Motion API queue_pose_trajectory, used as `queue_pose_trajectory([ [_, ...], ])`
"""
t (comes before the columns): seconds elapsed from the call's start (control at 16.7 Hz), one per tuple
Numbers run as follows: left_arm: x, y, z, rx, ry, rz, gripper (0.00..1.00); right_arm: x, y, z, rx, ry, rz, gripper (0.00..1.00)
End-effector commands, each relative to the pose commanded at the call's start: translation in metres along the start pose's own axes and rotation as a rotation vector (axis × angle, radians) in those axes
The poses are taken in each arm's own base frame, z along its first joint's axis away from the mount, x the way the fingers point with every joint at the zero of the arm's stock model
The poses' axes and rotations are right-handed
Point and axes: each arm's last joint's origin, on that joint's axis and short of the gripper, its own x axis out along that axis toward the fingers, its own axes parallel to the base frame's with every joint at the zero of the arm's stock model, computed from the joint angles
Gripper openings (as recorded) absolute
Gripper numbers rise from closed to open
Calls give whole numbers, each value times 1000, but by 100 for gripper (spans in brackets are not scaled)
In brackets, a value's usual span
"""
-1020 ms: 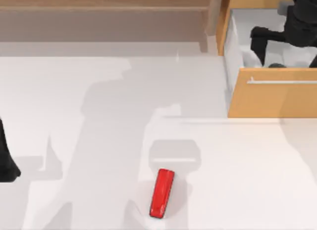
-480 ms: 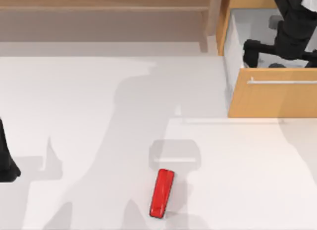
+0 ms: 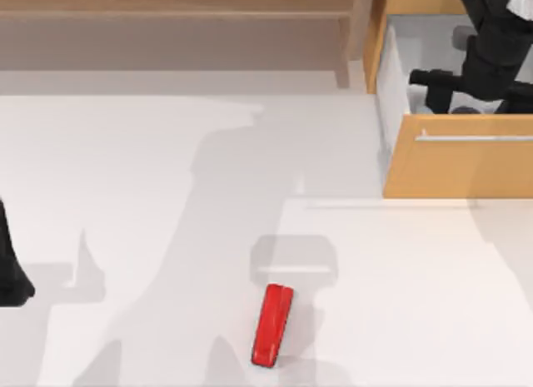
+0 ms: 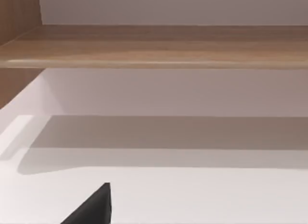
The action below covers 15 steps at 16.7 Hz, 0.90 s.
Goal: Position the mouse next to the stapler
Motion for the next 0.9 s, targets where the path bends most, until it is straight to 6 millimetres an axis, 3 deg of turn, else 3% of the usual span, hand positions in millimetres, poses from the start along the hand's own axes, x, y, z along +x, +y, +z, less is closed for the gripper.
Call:
queue_pose_trajectory([
  [0.3,0,0,0,0,0,0,100,0,0,0,0,0,0,2],
  [0.9,0,0,0,0,0,0,100,0,1,-1,-1,0,1,0],
])
